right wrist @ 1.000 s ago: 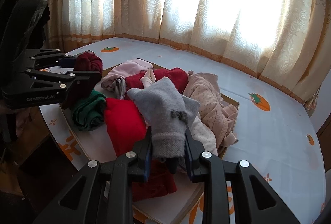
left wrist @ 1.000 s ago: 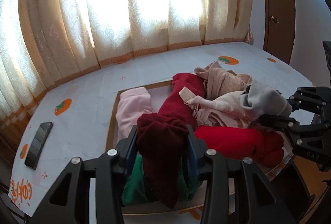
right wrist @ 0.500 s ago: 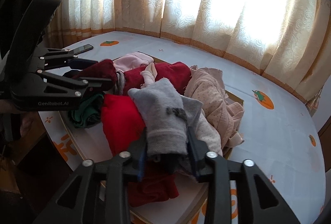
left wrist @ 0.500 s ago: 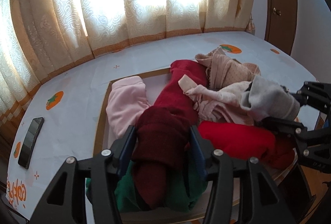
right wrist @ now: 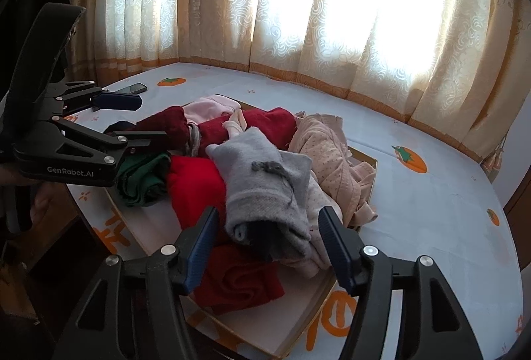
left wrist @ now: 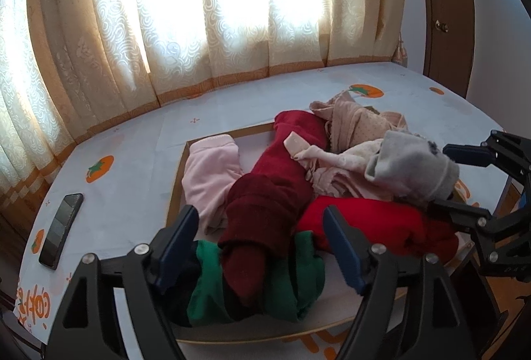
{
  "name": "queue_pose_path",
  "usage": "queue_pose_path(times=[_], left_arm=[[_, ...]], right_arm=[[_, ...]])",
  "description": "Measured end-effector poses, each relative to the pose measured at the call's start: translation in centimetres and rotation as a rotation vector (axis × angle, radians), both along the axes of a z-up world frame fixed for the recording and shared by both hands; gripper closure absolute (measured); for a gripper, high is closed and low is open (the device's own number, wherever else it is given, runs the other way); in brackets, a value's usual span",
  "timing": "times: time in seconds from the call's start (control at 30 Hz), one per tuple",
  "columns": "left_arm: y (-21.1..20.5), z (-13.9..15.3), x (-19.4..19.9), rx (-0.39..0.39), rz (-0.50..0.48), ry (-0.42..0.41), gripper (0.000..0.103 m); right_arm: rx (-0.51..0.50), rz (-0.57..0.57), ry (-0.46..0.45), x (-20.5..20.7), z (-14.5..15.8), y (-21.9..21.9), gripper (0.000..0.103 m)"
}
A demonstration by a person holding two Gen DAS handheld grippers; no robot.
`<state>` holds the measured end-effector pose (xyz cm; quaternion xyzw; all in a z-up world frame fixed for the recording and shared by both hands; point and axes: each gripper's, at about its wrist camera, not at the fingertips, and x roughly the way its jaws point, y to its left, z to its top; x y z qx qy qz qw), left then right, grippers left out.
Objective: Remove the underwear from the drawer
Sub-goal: 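Lower both socks into the tray and open both tools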
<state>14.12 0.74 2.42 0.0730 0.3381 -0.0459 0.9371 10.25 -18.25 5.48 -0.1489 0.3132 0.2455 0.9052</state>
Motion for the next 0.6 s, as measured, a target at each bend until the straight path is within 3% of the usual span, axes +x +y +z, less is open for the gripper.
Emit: queue_pose_path(times=[0.1,0.6], left_arm=[[0.0,0.4,-0.8,-0.01,0.003,-0.024,0.016],[-1.0,1.1,-4.4,-0.026,-0.04,-0.062,0.014]], right_arm=[[0.01,0.002,-0.013,-0.7,0.4,-0.2,0.039],[0.024,0.052,-0.052,-5.6,1.6,0.4,0.037]])
